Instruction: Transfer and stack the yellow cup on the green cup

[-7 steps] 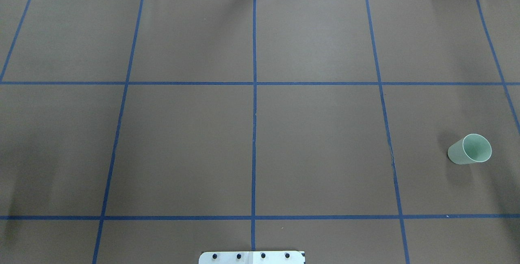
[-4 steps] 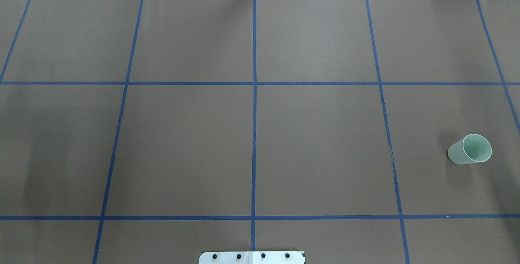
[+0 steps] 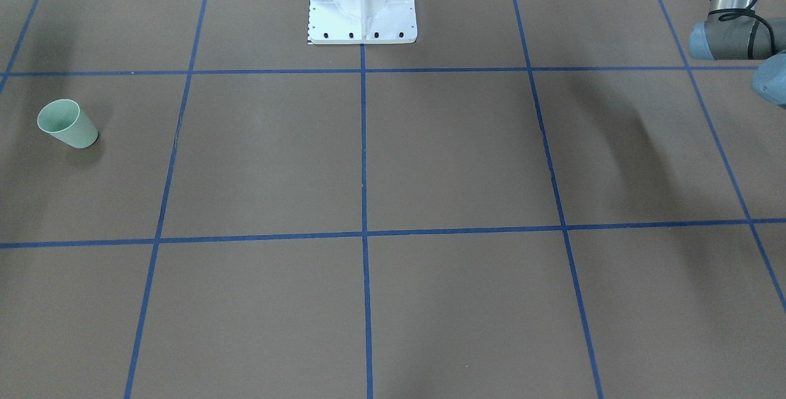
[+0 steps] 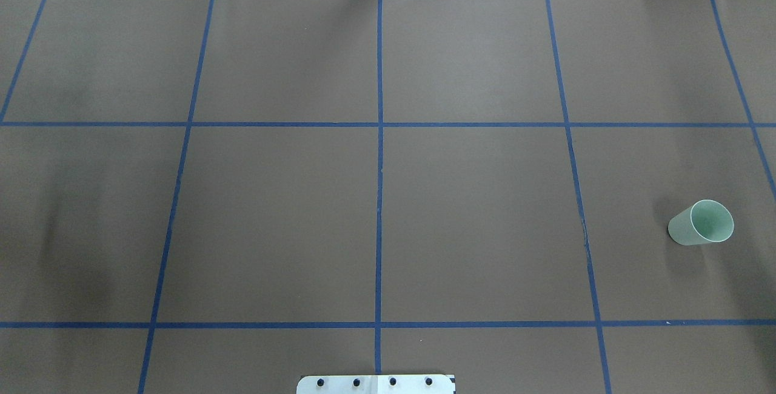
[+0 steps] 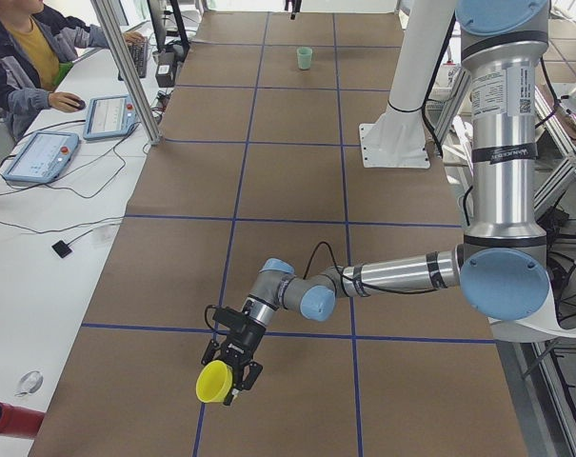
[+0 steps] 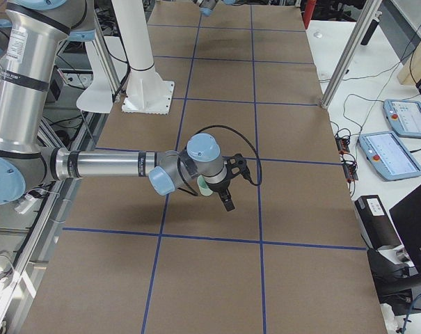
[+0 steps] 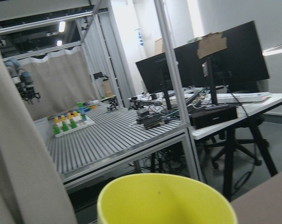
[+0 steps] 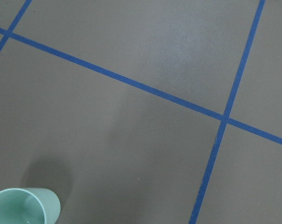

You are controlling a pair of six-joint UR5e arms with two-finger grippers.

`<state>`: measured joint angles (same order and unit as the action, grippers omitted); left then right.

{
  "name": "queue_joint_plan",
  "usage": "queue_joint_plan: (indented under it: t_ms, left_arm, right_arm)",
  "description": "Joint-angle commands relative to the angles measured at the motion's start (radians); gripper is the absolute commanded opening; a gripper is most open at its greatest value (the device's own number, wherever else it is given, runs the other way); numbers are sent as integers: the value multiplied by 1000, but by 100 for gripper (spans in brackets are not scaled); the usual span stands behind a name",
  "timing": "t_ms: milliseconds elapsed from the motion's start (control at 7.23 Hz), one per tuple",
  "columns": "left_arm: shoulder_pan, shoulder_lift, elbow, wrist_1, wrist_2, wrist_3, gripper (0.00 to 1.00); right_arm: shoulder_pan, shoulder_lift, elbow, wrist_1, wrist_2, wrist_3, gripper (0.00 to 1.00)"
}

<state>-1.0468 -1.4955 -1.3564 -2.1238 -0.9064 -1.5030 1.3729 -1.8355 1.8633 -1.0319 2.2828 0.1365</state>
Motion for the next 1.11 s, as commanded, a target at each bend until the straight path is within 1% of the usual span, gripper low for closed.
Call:
queue_joint_plan:
  t_ms: [0,138,277,415,554,692,830,969]
  left_arm:
    - [-1,-110,2,-357,-2,262,14]
    - [8,-179,3,-477,-12,379,14]
    - [34,-222,-7,-505,-22,571,14]
    - [103,-261,-10,-603,-28,677,14]
    - [187,-309,-9,-713,-90,685,13]
    - [267,-387,-10,-726,-110,685,4]
    - [340,-443,-54,-754,-120,684,0]
    - [403,-466,-138,-754,-216,687,0]
  right_arm:
    - [0,73,8,0,38,23,100]
    - [0,94,7,-2,43,62,100]
    - [-3,99,7,-4,43,66,100]
    - [-6,119,7,-4,59,72,100]
    - [-8,134,7,-5,85,74,100]
    - [-11,139,8,-2,92,74,100]
    - [-20,177,8,-4,104,80,100]
    - [-47,208,7,-1,113,139,100]
